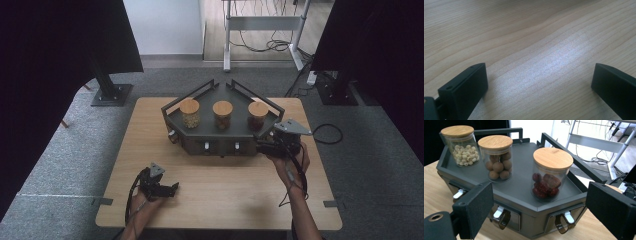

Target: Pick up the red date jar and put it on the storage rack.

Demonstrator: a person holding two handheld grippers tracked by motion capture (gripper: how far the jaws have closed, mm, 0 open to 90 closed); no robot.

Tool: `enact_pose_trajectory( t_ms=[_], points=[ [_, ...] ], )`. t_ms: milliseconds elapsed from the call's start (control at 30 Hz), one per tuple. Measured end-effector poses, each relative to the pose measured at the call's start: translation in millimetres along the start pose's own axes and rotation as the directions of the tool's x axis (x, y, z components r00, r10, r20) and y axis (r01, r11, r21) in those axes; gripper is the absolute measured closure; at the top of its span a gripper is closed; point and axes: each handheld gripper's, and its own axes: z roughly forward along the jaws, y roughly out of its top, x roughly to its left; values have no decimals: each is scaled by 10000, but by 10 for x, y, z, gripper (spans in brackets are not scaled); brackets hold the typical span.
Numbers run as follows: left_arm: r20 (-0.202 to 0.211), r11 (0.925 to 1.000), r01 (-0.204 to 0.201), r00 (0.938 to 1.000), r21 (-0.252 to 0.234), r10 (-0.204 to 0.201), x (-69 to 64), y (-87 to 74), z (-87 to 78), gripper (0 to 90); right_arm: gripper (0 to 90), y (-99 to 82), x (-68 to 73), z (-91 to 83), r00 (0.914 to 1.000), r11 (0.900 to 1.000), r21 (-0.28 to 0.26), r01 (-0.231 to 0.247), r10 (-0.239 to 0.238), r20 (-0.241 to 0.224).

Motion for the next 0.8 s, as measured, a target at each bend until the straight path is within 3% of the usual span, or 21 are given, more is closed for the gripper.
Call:
enact_pose_trajectory(
  t_ms=[800],
  points=[
    [-8,10000,31,10000,-20,-31,-5,-6,0,2,84,-210,48,-314,9998,9999,-42,135,-136,-134]
  ],
)
